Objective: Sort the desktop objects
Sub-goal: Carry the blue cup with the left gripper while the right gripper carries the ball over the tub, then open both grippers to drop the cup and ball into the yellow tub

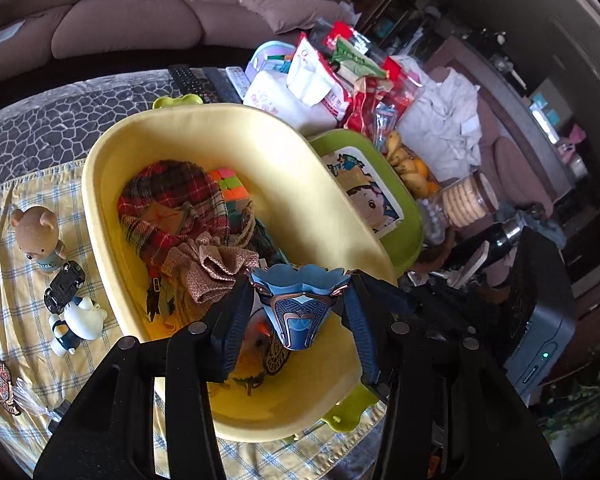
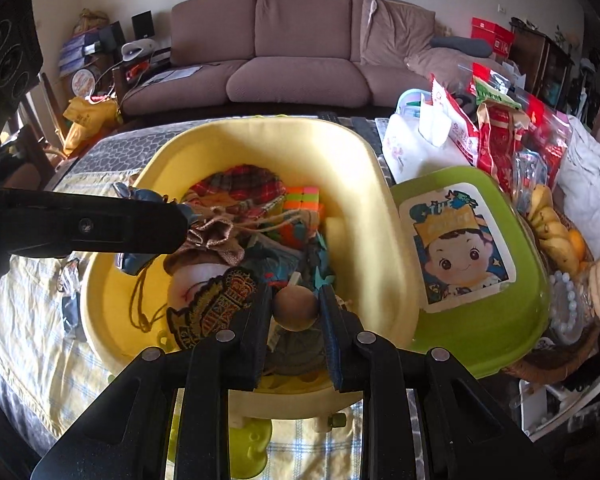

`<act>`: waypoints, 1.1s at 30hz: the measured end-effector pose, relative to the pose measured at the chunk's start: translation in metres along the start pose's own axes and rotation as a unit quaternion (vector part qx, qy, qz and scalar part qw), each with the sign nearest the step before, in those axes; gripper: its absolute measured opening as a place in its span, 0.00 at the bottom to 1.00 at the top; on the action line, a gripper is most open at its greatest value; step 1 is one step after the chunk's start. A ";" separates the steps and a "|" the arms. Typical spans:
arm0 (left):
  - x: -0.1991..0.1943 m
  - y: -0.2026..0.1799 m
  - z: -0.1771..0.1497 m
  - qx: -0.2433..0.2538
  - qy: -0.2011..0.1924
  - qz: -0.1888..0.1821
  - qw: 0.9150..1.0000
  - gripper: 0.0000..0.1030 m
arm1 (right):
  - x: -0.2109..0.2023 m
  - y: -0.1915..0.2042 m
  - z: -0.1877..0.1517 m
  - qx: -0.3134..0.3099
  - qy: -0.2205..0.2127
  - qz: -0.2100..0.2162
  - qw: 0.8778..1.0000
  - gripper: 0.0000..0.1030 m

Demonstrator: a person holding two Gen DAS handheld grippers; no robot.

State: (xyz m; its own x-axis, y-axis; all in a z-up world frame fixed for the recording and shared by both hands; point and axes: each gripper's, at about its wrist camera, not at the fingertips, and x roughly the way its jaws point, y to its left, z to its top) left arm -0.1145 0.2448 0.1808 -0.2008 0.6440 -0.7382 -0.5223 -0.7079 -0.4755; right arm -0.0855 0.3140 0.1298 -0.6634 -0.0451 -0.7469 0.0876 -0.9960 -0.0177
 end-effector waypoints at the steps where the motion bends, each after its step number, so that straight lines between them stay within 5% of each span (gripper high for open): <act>1: 0.005 -0.002 0.002 0.002 0.002 0.002 1.000 0.43 | 0.000 -0.003 -0.001 0.003 0.000 0.004 1.000 0.26; 19: 0.088 -0.023 0.007 0.005 0.071 0.025 0.997 0.42 | -0.049 -0.033 -0.013 0.020 -0.033 0.025 0.999 0.41; 33: 0.060 -0.012 0.003 -0.016 0.053 0.029 0.998 0.44 | -0.056 -0.032 -0.015 0.036 -0.032 0.023 0.999 0.48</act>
State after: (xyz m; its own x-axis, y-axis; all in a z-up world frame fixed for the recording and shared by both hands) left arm -0.1227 0.2927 0.1429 -0.1405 0.5695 -0.8099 -0.4859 -0.7524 -0.4448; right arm -0.0395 0.3499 0.1623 -0.7056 -0.0929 -0.7025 0.0664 -0.9957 0.0651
